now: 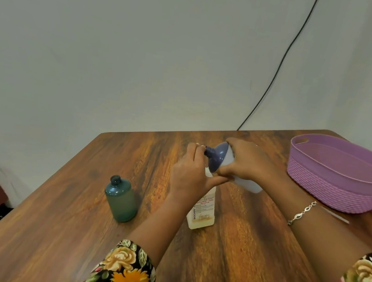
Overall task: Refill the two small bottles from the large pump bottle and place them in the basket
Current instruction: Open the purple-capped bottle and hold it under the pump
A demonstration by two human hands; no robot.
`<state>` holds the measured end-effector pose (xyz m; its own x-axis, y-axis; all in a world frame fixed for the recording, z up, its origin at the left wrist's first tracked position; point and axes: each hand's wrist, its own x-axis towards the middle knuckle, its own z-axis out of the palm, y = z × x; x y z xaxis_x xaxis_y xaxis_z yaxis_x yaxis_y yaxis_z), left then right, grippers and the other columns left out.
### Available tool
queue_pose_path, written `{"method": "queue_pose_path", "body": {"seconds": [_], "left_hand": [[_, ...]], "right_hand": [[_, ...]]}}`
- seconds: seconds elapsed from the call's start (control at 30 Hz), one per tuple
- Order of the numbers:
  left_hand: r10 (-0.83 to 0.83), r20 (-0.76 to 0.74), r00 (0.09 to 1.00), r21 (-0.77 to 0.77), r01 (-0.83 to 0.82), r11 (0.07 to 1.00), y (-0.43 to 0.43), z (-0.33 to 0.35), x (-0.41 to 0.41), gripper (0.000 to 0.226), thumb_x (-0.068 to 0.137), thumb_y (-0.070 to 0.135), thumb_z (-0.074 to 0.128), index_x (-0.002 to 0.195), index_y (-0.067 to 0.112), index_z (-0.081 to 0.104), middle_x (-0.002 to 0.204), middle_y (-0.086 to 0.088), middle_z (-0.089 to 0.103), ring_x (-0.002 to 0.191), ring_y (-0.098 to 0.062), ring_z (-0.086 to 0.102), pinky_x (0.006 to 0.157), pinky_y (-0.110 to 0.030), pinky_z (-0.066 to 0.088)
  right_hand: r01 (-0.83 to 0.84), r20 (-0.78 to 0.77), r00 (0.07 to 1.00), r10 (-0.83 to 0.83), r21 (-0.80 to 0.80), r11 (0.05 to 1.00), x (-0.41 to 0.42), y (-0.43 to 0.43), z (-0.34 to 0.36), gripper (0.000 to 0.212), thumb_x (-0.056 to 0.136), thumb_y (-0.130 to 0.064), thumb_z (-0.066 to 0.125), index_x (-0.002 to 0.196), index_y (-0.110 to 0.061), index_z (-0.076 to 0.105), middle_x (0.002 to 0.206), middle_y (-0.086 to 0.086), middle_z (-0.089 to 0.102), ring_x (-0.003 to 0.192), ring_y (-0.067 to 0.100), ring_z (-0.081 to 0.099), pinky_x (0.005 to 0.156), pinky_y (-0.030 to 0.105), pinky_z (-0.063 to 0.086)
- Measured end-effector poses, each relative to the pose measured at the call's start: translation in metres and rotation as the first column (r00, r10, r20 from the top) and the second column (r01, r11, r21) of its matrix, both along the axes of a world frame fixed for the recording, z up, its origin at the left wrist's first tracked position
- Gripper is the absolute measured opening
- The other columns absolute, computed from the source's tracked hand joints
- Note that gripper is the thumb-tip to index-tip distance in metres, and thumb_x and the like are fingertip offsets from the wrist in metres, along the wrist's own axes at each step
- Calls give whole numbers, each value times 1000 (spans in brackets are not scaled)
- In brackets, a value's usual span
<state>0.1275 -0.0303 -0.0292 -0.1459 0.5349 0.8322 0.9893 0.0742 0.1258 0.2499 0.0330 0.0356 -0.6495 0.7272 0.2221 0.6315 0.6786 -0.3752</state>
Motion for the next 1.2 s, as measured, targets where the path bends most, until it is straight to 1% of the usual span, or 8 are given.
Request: {"method": "queue_pose_path", "body": {"seconds": [0.1, 0.2, 0.4, 0.57, 0.7, 0.77, 0.97, 1.2], "left_hand": [[10, 10, 1000, 11, -10, 1000, 0, -13, 2, 75, 54, 66, 74, 93, 3, 63, 92, -8, 61, 63, -10, 58, 49, -11, 34], [19, 49, 999, -8, -18, 1000, -2, -18, 6, 78, 55, 66, 74, 97, 1, 63, 96, -10, 62, 68, -12, 60, 51, -12, 37], [0, -20, 1000, -1, 0, 1000, -4, 2, 4, 70, 55, 64, 75, 87, 4, 62, 85, -8, 60, 56, -11, 55, 45, -13, 32], [6, -25, 1000, 35, -5, 999, -3, -4, 3, 72, 55, 63, 76, 90, 1, 62, 89, -9, 61, 62, -13, 58, 49, -12, 34], [22, -11, 1000, 25, -22, 999, -3, -16, 4, 79, 54, 64, 75, 97, -2, 63, 95, -12, 63, 69, -15, 63, 51, -14, 43], [13, 15, 1000, -5, -13, 1000, -3, -12, 4, 79, 53, 64, 75, 95, -1, 63, 94, -11, 62, 65, -14, 61, 48, -14, 40], [-5, -25, 1000, -2, 5, 1000, 0, 5, -1, 73, 49, 63, 79, 88, 4, 62, 85, -7, 59, 55, -9, 53, 45, -10, 30], [19, -18, 1000, 35, -19, 999, 1, -16, 3, 80, 54, 66, 73, 96, -2, 65, 96, -13, 64, 66, -15, 63, 48, -15, 43]], "right_hand": [[-4, 52, 999, 5, -21, 1000, -2, 0, -2, 62, 62, -29, 76, 116, -19, 47, 101, 1, 52, 92, 17, 46, 75, 30, 40], [2, 88, 996, -4, 17, 1000, -2, -1, -4, 67, 62, -31, 77, 120, -20, 45, 108, 2, 53, 99, 19, 47, 86, 35, 41], [-3, -25, 1000, 2, -34, 999, 1, 0, -3, 54, 62, -31, 75, 109, -19, 50, 97, 0, 55, 87, 14, 49, 67, 26, 40], [-15, 2, 1000, 15, -39, 999, 0, 1, -4, 56, 63, -31, 75, 110, -19, 49, 96, -1, 53, 89, 15, 49, 68, 26, 39], [-3, 95, 995, 1, 24, 1000, -3, 0, -5, 61, 63, -32, 75, 115, -20, 46, 103, 0, 54, 96, 17, 47, 80, 32, 40], [-3, 97, 995, 0, 35, 999, -3, 0, -4, 59, 63, -32, 75, 113, -19, 48, 101, 1, 55, 92, 17, 48, 75, 29, 38], [-37, -57, 998, 36, -16, 999, 0, 5, -1, 45, 63, -32, 76, 94, -25, 44, 88, -4, 51, 81, 12, 47, 56, 20, 31], [-47, -35, 998, 44, -64, 997, -1, 11, -16, 53, 62, -30, 76, 106, -23, 48, 97, -2, 51, 86, 13, 47, 63, 21, 34]]}}
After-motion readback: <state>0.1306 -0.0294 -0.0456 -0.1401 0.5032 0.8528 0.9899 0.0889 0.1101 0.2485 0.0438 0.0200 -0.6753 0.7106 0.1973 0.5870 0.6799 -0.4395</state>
